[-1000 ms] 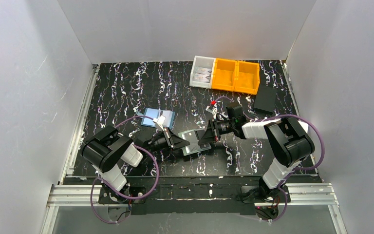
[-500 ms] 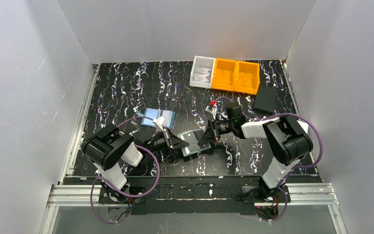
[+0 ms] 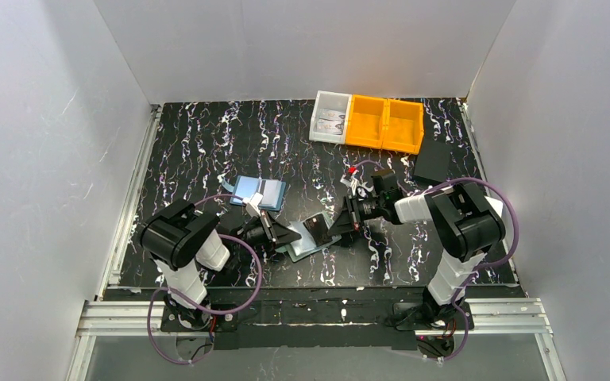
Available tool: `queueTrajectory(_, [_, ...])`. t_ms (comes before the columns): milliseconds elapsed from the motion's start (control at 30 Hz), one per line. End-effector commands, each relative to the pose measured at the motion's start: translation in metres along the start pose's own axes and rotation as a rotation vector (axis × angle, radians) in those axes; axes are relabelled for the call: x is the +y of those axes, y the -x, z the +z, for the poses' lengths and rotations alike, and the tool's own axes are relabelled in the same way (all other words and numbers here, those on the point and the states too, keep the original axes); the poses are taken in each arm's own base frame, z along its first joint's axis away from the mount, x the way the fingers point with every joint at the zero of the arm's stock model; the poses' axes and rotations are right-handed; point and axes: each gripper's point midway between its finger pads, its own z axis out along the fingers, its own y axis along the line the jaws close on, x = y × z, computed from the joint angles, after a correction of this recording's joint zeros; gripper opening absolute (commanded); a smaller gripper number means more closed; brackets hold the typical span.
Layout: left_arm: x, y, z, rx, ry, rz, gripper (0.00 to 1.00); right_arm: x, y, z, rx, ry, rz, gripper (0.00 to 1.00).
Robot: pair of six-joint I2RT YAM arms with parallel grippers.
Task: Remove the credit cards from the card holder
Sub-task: Remove the credit card from the card holder.
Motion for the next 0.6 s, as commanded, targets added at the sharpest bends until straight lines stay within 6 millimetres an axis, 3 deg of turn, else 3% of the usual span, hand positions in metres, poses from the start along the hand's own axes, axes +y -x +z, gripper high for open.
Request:
queueTrajectory(0, [0.003, 0.001, -0.001, 0.006, -0.003, 0.016, 0.0, 0.003, 0.01, 0.0, -0.009, 0.011, -0.059, 0.01])
queueTrajectory(100, [0.012, 0.002, -0.003, -0.003, 0.023, -0.016, 0.0, 0.008, 0.014, -0.003, -0.016, 0.006, -0.094, 0.01])
queueTrajectory(233, [0.02, 0.0, -0.006, -0.009, 0.05, -0.041, 0.08, 0.015, 0.018, -0.007, -0.025, -0.001, -0.147, 0.01])
queueTrajectory(367, [0.017, -0.004, -0.018, -0.041, 0.055, -0.03, 0.16, 0.023, 0.022, -0.012, -0.033, -0.013, -0.209, 0.01])
queueTrajectory(567, [0.002, -0.003, -0.035, -0.103, 0.035, 0.012, 0.21, 0.032, 0.031, -0.019, -0.039, -0.037, -0.289, 0.01])
